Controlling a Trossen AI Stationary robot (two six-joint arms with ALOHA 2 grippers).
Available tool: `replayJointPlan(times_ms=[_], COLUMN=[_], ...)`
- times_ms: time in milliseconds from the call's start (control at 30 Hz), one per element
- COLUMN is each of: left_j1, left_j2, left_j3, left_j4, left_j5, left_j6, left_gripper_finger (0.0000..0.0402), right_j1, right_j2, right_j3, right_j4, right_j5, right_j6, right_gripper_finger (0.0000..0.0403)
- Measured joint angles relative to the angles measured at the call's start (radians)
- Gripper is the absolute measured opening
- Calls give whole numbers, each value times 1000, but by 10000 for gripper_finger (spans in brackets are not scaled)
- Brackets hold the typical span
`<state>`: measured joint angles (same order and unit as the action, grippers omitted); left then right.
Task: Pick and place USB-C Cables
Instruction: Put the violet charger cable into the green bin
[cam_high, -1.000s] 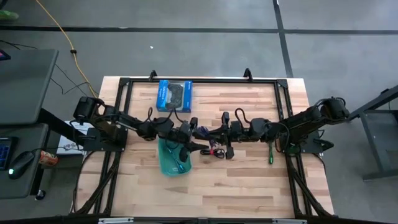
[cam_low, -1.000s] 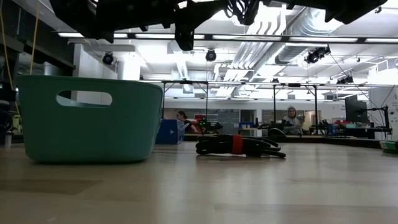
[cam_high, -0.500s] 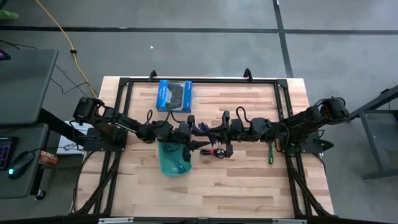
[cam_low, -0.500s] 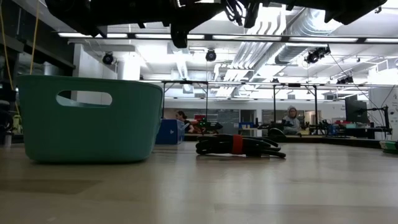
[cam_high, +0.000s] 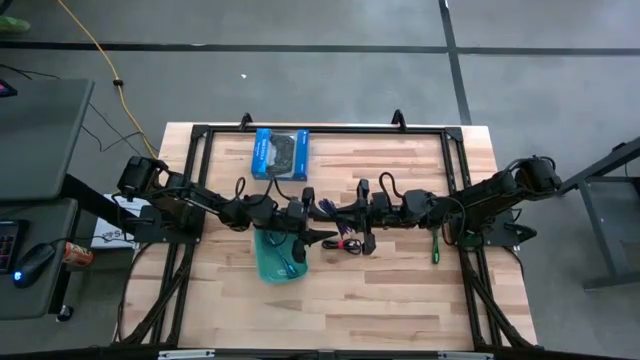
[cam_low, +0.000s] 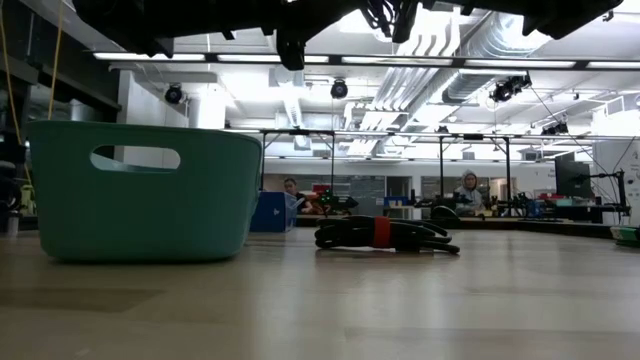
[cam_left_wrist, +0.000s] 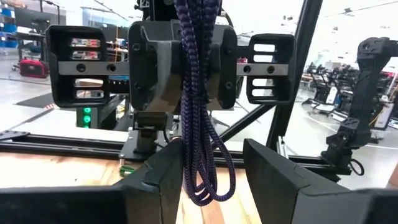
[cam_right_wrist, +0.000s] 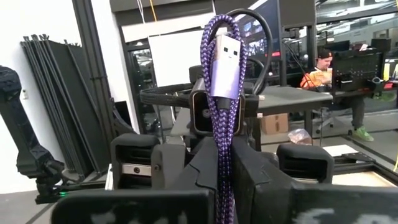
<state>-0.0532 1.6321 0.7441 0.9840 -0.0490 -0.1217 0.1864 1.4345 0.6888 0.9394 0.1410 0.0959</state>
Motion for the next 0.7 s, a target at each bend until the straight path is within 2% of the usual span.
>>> replayJointPlan(times_ms=[167,467,567,700], left_j1=[-1,0,-5,-9], left_j2=[0,0,0,0], left_j3=[0,0,0,0], left_j4=[0,-14,-3,7], left_j5=[-30,-51,-36,12], left_j6=[32,31,27,14], left_gripper_finger=[167,255,278,289], right_j1=[0,0,0,0], right_j2=[1,1,1,1], right_j3=[0,0,0,0], right_j4=[-1,-2,-1,0], right_j5=[1,0,13,10], right_j6=[0,2,-23,-24], right_gripper_finger=[3,3,3,3])
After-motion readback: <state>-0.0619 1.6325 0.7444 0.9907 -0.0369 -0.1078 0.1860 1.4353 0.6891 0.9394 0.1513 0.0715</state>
